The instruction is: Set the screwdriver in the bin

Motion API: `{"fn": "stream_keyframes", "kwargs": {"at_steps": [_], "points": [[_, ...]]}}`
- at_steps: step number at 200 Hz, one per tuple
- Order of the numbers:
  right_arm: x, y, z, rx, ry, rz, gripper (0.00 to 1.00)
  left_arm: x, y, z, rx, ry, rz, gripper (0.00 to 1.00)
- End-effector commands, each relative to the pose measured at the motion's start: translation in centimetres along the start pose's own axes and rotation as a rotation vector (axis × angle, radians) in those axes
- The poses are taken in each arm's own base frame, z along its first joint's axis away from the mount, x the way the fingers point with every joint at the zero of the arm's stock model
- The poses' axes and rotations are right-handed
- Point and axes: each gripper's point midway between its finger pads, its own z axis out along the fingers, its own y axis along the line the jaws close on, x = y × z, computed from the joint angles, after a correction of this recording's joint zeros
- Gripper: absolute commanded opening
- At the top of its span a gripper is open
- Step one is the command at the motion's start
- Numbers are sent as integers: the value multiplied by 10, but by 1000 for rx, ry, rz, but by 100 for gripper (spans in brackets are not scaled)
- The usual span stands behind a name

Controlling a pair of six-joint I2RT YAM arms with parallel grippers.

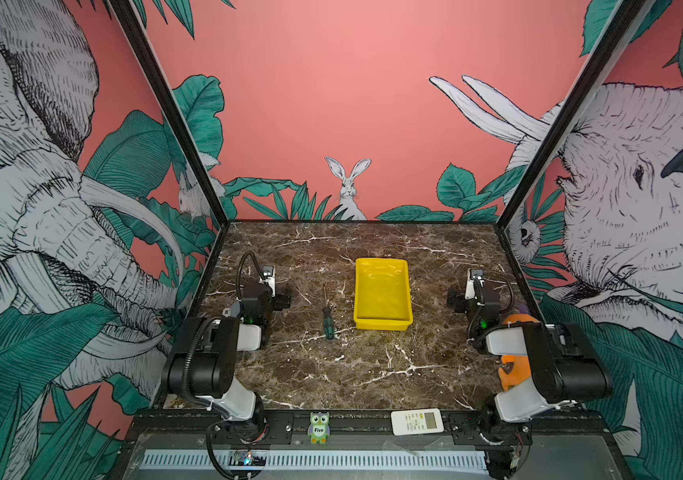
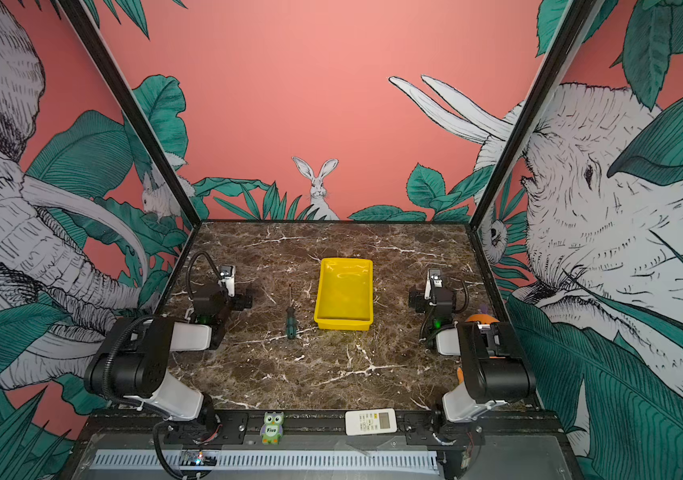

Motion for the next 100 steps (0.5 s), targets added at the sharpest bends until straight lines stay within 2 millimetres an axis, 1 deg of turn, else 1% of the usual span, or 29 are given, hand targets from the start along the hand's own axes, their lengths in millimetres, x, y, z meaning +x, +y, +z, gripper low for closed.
{"fn": "stream_keyframes", "kwargs": {"at_steps": [1, 100], "points": [[-11, -1, 2, -1, -34, 0, 99, -12, 2, 0, -1, -27, -8, 100], [-11, -1, 2, -3, -32, -2, 99, -12, 3, 0, -3, -31, -10, 100]]}}
